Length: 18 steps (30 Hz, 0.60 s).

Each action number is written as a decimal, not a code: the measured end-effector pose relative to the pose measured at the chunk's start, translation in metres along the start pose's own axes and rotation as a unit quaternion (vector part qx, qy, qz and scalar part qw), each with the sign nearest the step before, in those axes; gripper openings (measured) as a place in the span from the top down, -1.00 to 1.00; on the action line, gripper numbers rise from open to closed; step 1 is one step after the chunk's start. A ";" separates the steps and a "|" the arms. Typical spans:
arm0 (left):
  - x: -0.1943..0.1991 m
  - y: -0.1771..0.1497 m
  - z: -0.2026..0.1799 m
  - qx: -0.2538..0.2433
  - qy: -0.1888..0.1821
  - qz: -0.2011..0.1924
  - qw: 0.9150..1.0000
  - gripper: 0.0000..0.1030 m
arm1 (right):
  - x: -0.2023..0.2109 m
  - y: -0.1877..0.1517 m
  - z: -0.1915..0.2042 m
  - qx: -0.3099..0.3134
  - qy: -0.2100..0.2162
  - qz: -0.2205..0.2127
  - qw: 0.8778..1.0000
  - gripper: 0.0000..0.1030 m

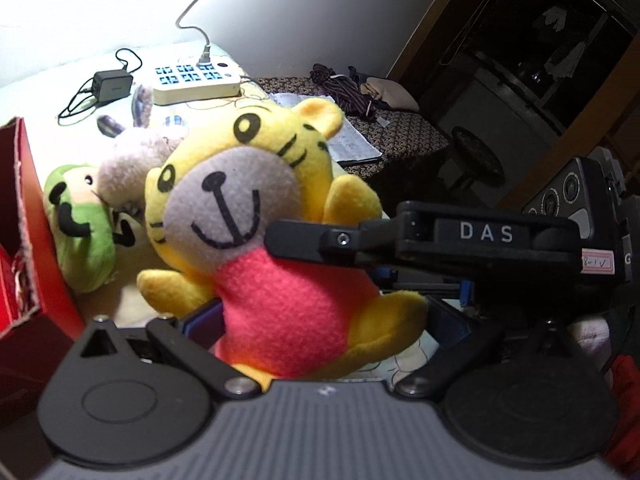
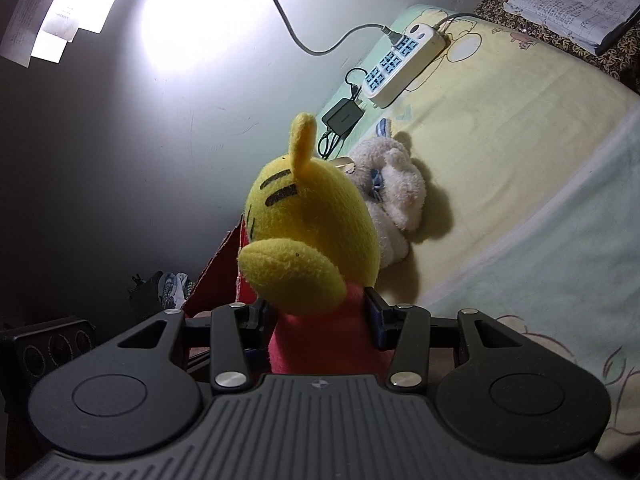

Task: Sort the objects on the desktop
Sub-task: 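Carry the held tiger plush over the red box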

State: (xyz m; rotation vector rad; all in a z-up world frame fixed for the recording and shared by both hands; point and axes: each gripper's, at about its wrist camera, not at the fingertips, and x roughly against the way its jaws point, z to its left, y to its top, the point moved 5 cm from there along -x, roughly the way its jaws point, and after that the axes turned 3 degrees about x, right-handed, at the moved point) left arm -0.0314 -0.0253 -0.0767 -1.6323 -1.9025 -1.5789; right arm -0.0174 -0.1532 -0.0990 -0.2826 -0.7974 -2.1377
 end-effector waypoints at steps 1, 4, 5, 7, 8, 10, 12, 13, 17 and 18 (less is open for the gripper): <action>0.007 -0.003 0.003 -0.007 0.001 -0.001 1.000 -0.94 | -0.001 -0.005 0.008 0.005 0.000 -0.004 1.000 0.08; 0.028 -0.009 0.011 -0.027 0.007 -0.013 1.000 -0.94 | -0.008 -0.016 0.032 0.031 -0.002 -0.022 0.999 0.08; 0.034 -0.010 0.015 -0.028 0.006 -0.018 0.999 -0.94 | -0.010 -0.019 0.040 0.038 -0.003 -0.029 0.999 0.08; 0.047 -0.008 0.024 -0.031 0.004 -0.026 0.999 -0.94 | -0.014 -0.024 0.054 0.044 0.001 -0.041 0.998 0.08; 0.053 -0.007 0.028 -0.033 0.004 -0.031 0.999 -0.94 | -0.016 -0.026 0.060 0.047 0.004 -0.046 0.998 0.08; 0.067 -0.004 0.035 -0.036 0.004 -0.043 0.998 -0.94 | -0.019 -0.031 0.075 0.061 0.009 -0.057 0.996 0.08; 0.080 -0.001 0.041 -0.038 0.002 -0.053 0.998 -0.94 | -0.023 -0.033 0.089 0.077 0.012 -0.067 0.995 0.08; 0.086 0.001 0.045 -0.038 0.001 -0.058 0.998 -0.94 | -0.026 -0.034 0.096 0.085 0.013 -0.070 0.994 0.08; 0.107 0.006 0.058 -0.034 0.004 -0.076 0.996 -0.94 | -0.037 -0.038 0.120 0.118 0.017 -0.080 0.990 0.08; 0.111 0.008 0.061 -0.034 0.006 -0.081 0.996 -0.94 | -0.040 -0.038 0.125 0.124 0.019 -0.082 0.989 0.08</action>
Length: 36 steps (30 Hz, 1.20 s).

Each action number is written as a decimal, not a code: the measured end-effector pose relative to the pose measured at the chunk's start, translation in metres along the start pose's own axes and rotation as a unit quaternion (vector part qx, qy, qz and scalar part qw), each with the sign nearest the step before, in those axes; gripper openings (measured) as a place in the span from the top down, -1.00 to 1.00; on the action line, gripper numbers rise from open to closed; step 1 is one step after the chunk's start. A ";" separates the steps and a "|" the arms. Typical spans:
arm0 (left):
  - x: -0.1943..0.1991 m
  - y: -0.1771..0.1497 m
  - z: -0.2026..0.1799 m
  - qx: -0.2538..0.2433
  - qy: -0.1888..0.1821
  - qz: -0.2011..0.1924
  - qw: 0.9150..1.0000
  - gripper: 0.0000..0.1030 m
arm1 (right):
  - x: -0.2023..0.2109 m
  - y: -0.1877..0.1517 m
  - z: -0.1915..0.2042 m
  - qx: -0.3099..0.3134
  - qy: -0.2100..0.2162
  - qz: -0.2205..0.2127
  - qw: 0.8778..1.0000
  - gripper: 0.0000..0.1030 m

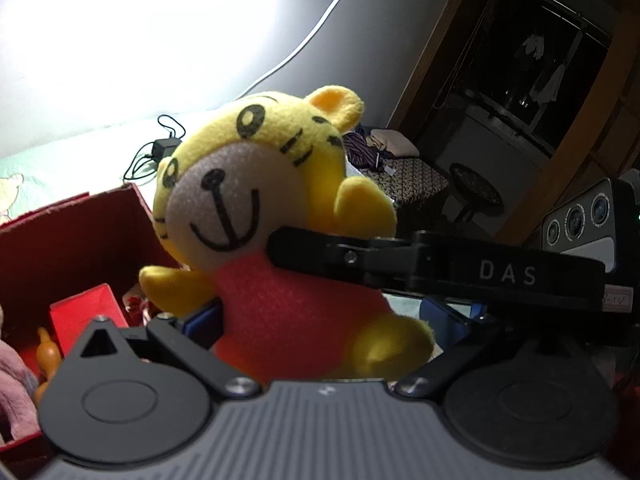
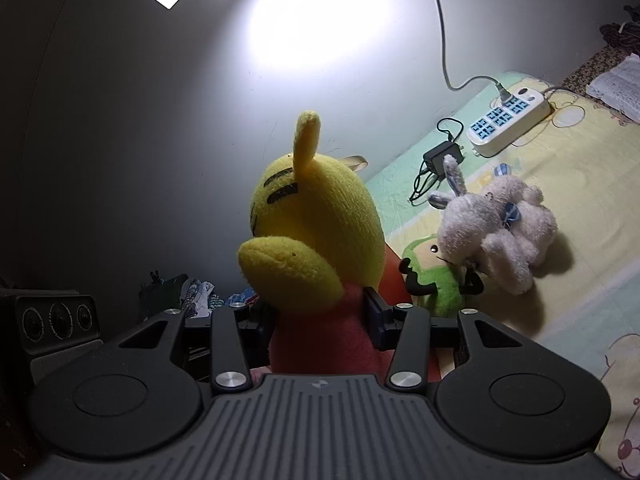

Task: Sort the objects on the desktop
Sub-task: 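Carry the held tiger plush over the red box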

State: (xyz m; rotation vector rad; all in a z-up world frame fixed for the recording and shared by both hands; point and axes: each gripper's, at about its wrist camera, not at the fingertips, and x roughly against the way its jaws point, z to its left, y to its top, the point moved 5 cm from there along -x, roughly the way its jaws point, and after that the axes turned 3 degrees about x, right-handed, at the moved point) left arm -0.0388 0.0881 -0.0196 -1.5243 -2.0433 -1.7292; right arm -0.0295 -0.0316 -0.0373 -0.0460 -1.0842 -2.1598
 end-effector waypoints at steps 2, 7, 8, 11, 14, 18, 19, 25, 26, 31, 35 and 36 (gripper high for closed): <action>0.007 0.005 0.007 -0.002 0.010 -0.011 1.000 -0.94 | -0.010 0.002 0.007 0.004 0.005 -0.001 1.000 0.08; 0.016 0.012 0.030 0.004 0.027 -0.024 0.999 -0.94 | -0.038 0.006 0.020 0.016 0.006 0.006 1.000 0.08; 0.016 0.012 0.035 0.009 0.028 -0.024 0.999 -0.94 | -0.043 0.006 0.022 0.019 0.005 0.009 1.000 0.08; 0.014 0.014 0.051 0.022 0.030 -0.023 0.999 -0.94 | -0.059 0.005 0.027 0.028 -0.009 0.016 0.999 0.08; 0.005 0.013 0.063 0.032 0.032 -0.016 0.999 -0.94 | -0.072 0.004 0.027 0.035 -0.027 0.021 0.999 0.08; -0.009 0.014 0.075 0.040 0.028 -0.004 0.999 -0.93 | -0.088 0.005 0.021 0.037 -0.054 0.032 0.997 0.09; -0.013 0.014 0.078 0.041 0.028 -0.001 0.999 -0.93 | -0.093 0.005 0.018 0.035 -0.060 0.038 0.997 0.09; -0.029 0.011 0.095 0.058 0.017 0.017 0.998 -0.90 | -0.116 0.001 0.012 0.042 -0.100 0.074 0.991 0.09; -0.031 0.011 0.099 0.061 0.014 0.020 0.998 -0.90 | -0.118 0.001 0.014 0.050 -0.106 0.077 0.990 0.09; -0.037 0.004 0.111 0.073 0.006 0.033 0.997 -0.91 | -0.132 -0.006 0.024 0.112 -0.145 0.114 0.976 0.09; -0.036 -0.004 0.118 0.080 0.006 0.037 0.996 -0.91 | -0.139 -0.013 0.025 0.130 -0.159 0.141 0.968 0.09; -0.036 -0.006 0.121 0.081 0.008 0.038 0.996 -0.91 | -0.142 -0.014 0.024 0.132 -0.164 0.148 0.966 0.08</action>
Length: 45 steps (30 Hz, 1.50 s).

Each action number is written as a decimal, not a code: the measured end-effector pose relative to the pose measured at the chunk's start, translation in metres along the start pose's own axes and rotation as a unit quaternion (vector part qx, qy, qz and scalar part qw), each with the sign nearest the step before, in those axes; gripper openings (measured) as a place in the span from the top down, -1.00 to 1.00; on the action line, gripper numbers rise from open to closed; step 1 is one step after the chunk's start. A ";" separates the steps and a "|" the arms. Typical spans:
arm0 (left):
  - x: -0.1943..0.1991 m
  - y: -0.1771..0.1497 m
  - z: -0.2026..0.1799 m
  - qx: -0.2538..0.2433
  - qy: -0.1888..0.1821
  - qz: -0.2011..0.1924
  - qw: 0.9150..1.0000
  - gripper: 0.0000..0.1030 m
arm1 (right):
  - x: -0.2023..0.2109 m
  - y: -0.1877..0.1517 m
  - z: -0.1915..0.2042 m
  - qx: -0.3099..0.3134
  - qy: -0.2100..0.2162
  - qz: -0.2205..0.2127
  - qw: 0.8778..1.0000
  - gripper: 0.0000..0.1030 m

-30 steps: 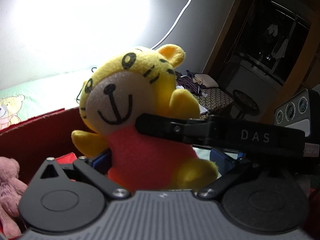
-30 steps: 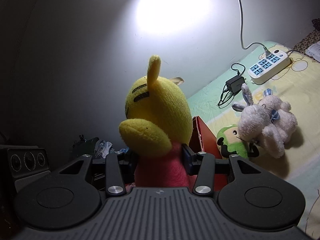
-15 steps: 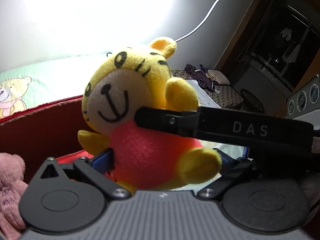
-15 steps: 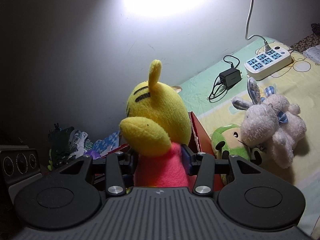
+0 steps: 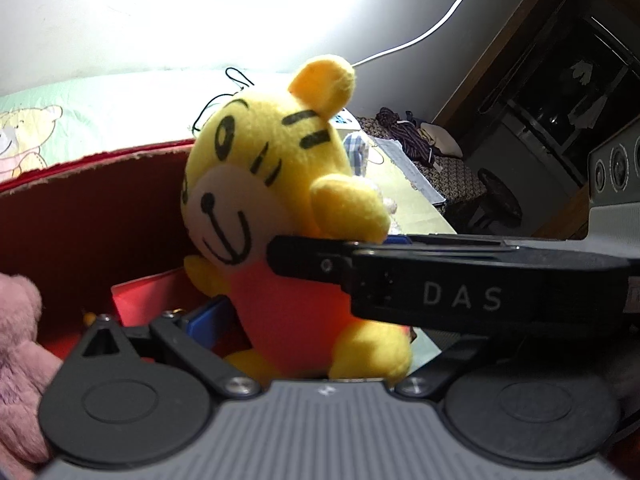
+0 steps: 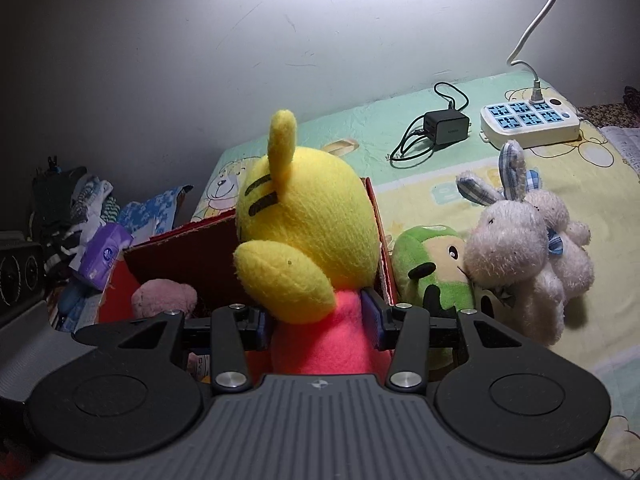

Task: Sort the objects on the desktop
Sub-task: 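Carry the held tiger plush over the red box, then lower the tiger plush into the box and open the right tool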

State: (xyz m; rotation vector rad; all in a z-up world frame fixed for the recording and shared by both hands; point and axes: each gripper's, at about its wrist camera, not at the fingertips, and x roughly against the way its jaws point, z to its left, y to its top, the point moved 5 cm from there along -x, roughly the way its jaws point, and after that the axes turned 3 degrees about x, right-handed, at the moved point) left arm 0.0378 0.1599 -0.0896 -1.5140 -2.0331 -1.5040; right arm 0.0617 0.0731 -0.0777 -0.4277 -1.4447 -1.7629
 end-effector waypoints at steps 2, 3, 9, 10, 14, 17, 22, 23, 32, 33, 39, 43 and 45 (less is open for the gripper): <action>-0.003 0.001 0.002 0.003 0.001 0.004 1.000 -0.90 | -0.005 -0.001 0.000 0.000 -0.004 0.019 1.000 0.09; -0.004 0.000 0.003 0.004 0.001 0.006 1.000 -0.91 | -0.007 -0.002 -0.002 -0.005 -0.004 0.030 1.000 0.09; -0.009 0.002 0.007 0.013 -0.005 0.009 1.000 -0.91 | -0.006 0.000 -0.004 -0.014 -0.006 0.024 1.000 -0.02; -0.013 0.004 0.008 0.019 -0.008 0.011 1.000 -0.91 | -0.005 0.002 -0.003 -0.012 -0.005 0.014 1.000 -0.01; -0.014 0.005 0.013 0.033 -0.014 0.011 0.999 -0.91 | 0.006 0.009 0.001 0.012 -0.011 -0.033 0.999 -0.04; -0.015 0.006 0.015 0.036 -0.014 0.013 0.999 -0.91 | 0.009 0.015 -0.001 0.013 -0.008 -0.059 0.998 0.04; -0.020 0.005 0.019 0.045 -0.021 0.021 0.999 -0.91 | 0.001 0.015 -0.008 -0.003 0.003 -0.048 0.999 0.36; -0.022 0.005 0.019 0.046 -0.022 0.023 0.998 -0.91 | -0.001 0.015 -0.009 -0.004 0.002 -0.046 0.999 0.36; -0.027 0.003 0.024 0.046 -0.014 0.034 0.998 -0.93 | -0.006 0.010 -0.013 -0.007 0.003 -0.042 0.999 0.37; -0.028 0.002 0.024 0.046 -0.012 0.036 0.998 -0.94 | -0.007 0.010 -0.014 -0.008 0.005 -0.041 0.999 0.37; -0.026 0.001 0.023 0.039 -0.004 0.034 0.999 -0.94 | -0.008 0.005 -0.015 -0.005 0.006 -0.048 0.999 0.39; -0.026 0.002 0.023 0.034 -0.001 0.035 0.999 -0.95 | -0.008 0.002 -0.015 0.002 0.007 -0.058 0.998 0.39; -0.026 0.001 0.021 0.029 0.004 0.035 0.999 -0.95 | -0.009 0.001 -0.019 -0.006 0.016 -0.058 0.998 0.39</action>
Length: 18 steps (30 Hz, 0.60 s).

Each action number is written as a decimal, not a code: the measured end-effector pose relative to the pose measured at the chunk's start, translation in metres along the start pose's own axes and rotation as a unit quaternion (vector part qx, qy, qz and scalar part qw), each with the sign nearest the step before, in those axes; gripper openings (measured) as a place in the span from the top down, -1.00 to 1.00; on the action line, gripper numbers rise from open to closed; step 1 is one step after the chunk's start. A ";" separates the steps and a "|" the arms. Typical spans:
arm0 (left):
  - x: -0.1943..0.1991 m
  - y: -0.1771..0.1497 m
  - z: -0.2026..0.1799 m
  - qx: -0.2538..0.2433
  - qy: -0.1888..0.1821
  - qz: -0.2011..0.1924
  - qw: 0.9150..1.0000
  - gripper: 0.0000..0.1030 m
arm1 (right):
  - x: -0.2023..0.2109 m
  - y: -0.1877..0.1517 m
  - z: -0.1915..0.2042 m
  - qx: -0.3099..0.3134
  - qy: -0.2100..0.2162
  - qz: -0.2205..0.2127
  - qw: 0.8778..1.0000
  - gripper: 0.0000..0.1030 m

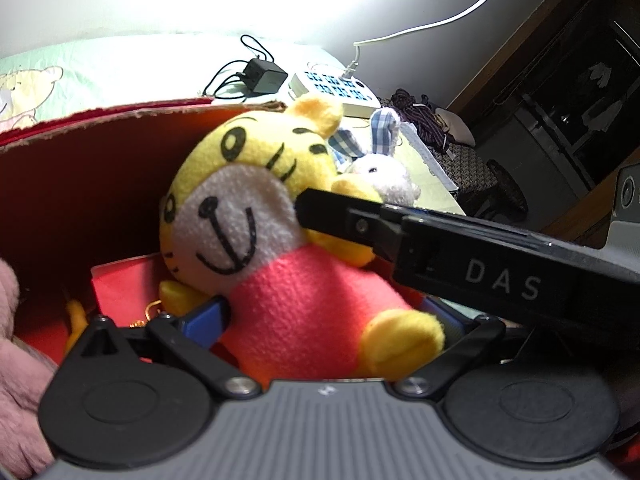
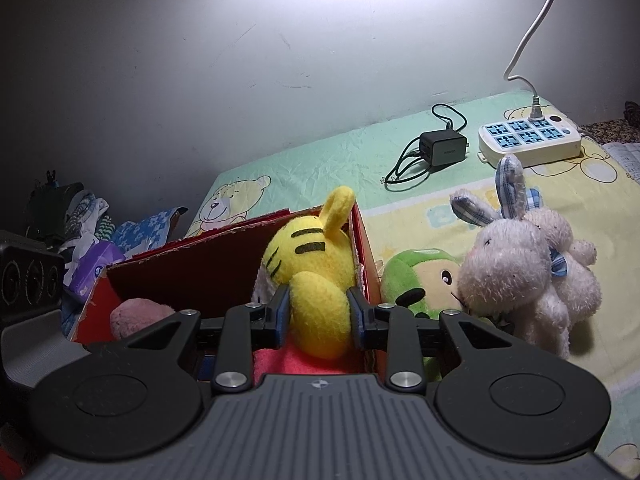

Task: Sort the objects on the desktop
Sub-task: 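Lower the tiger plush into the box and open the right tool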

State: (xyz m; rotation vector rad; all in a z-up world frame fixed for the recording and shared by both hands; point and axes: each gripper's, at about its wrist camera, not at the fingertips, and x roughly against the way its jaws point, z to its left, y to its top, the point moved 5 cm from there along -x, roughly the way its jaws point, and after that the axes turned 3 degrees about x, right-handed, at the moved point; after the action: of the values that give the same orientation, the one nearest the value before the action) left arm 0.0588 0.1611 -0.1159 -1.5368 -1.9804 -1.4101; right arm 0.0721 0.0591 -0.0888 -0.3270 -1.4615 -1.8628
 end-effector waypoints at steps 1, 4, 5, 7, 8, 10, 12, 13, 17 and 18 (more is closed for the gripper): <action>0.000 0.000 -0.001 -0.002 0.004 0.000 1.000 -0.95 | -0.001 -0.001 -0.002 -0.008 0.005 0.001 1.000 0.39; 0.000 0.000 -0.001 -0.007 0.009 0.000 1.000 -0.97 | 0.000 -0.002 -0.002 -0.010 0.009 -0.004 1.000 0.40; 0.000 0.000 -0.001 -0.008 0.009 0.000 1.000 -0.97 | 0.000 -0.002 -0.002 -0.008 0.008 -0.005 1.000 0.40; -0.001 0.001 -0.001 -0.010 0.012 0.001 1.000 -0.98 | 0.001 -0.003 -0.002 -0.008 0.010 -0.007 1.000 0.40; -0.001 0.000 -0.002 -0.011 0.014 0.000 1.000 -0.98 | 0.001 -0.003 -0.002 -0.008 0.011 -0.008 1.000 0.41; -0.001 0.001 -0.002 -0.013 0.020 0.000 1.000 -0.99 | 0.001 -0.004 -0.003 -0.007 0.012 -0.010 1.000 0.41; -0.002 0.001 -0.002 -0.014 0.023 0.000 1.000 -0.99 | 0.002 -0.004 -0.003 -0.004 0.013 -0.011 1.000 0.42; -0.002 0.001 -0.002 -0.015 0.024 -0.001 1.000 -0.99 | 0.002 -0.004 -0.003 -0.004 0.013 -0.011 1.000 0.42; -0.001 0.001 -0.003 -0.019 0.029 -0.004 0.999 -0.99 | 0.002 -0.005 -0.003 0.000 0.015 -0.014 1.000 0.42; -0.001 0.001 -0.003 -0.021 0.031 -0.005 0.999 -0.99 | 0.002 -0.005 -0.003 0.001 0.016 -0.015 1.000 0.42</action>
State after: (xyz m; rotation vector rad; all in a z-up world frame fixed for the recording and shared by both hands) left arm 0.0593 0.1576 -0.1147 -1.4845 -1.9373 -1.4929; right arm 0.0679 0.0562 -0.0921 -0.2748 -1.4547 -1.8819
